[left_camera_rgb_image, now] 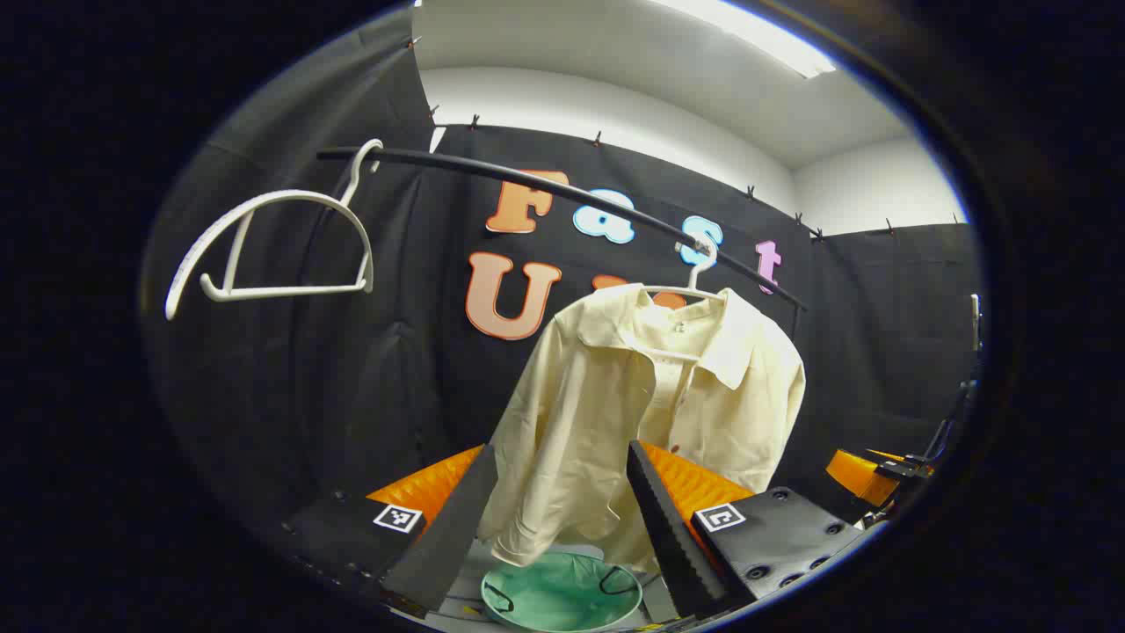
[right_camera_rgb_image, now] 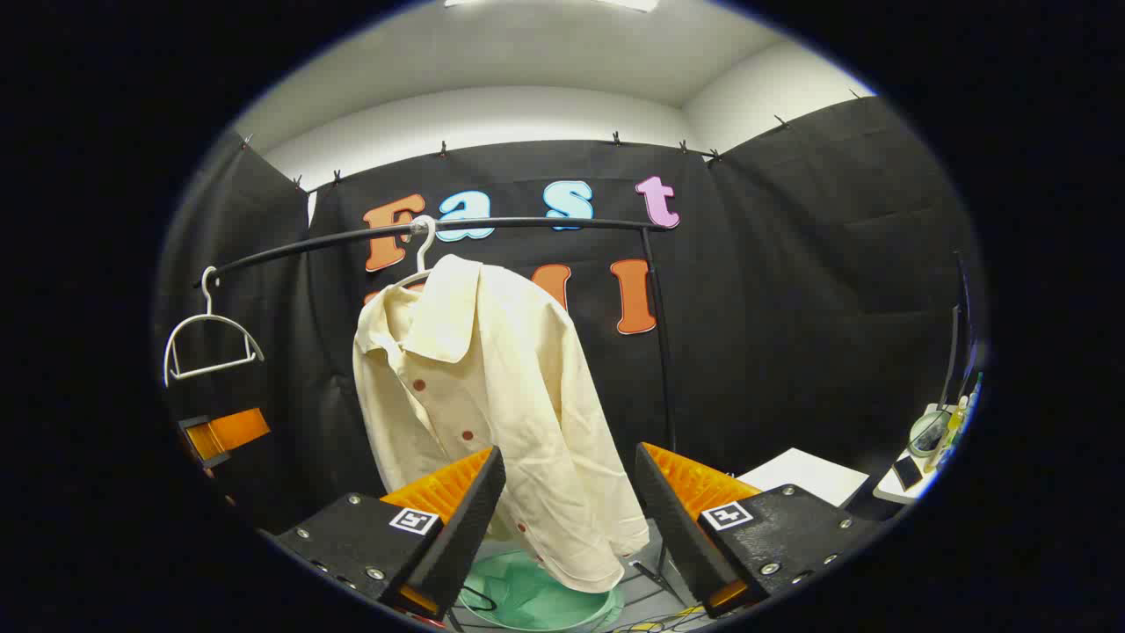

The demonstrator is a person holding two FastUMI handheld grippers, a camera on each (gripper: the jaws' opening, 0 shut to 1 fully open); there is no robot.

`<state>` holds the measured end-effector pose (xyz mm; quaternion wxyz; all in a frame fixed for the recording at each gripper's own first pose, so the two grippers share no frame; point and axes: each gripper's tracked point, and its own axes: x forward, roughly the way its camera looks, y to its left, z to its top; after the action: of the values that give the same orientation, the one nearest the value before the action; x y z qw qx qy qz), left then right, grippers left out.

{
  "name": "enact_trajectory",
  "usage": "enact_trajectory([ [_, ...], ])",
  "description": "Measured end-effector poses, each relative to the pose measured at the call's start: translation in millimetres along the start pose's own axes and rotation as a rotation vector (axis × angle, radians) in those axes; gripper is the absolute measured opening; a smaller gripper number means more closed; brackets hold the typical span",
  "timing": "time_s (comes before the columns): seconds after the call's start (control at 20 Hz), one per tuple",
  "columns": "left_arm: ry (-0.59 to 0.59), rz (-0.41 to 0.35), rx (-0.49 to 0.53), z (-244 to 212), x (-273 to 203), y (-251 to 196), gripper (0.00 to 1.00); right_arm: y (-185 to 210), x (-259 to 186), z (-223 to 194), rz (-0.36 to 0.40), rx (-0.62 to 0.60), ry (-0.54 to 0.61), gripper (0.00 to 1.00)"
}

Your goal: Grasp the clothes on the hanger with both hands and then place them into the laundry hamper below.

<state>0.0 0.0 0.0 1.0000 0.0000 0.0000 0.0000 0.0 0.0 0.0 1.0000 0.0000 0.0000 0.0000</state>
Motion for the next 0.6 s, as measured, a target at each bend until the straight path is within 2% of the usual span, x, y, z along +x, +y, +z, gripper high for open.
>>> enact_trajectory([
  [0.05,0.009,-0.013,0.0,-0.9,-1.6,-2.4,0.94,-3.5,-0.9,2.8,-0.01,-0.016,-0.01,0.93],
  [0.1,0.015,-0.019,0.004,1.0,-1.7,-2.9,1.0,-5.6,-2.7,5.7,-0.015,-0.027,-0.021,0.93],
  [0.15,0.017,-0.026,0.011,2.0,-1.2,-2.7,1.0,-6.6,-3.9,8.6,-0.019,-0.032,-0.03,0.93],
  [0.2,0.014,-0.027,0.019,4.1,-2.6,-2.5,0.96,-6.7,-5.6,11.5,-0.024,-0.031,-0.039,0.93],
  [0.6,-0.011,-0.042,0.029,20.2,-4.9,-3.3,0.96,-13.7,-21.9,16.6,-0.046,-0.021,-0.041,0.93],
])
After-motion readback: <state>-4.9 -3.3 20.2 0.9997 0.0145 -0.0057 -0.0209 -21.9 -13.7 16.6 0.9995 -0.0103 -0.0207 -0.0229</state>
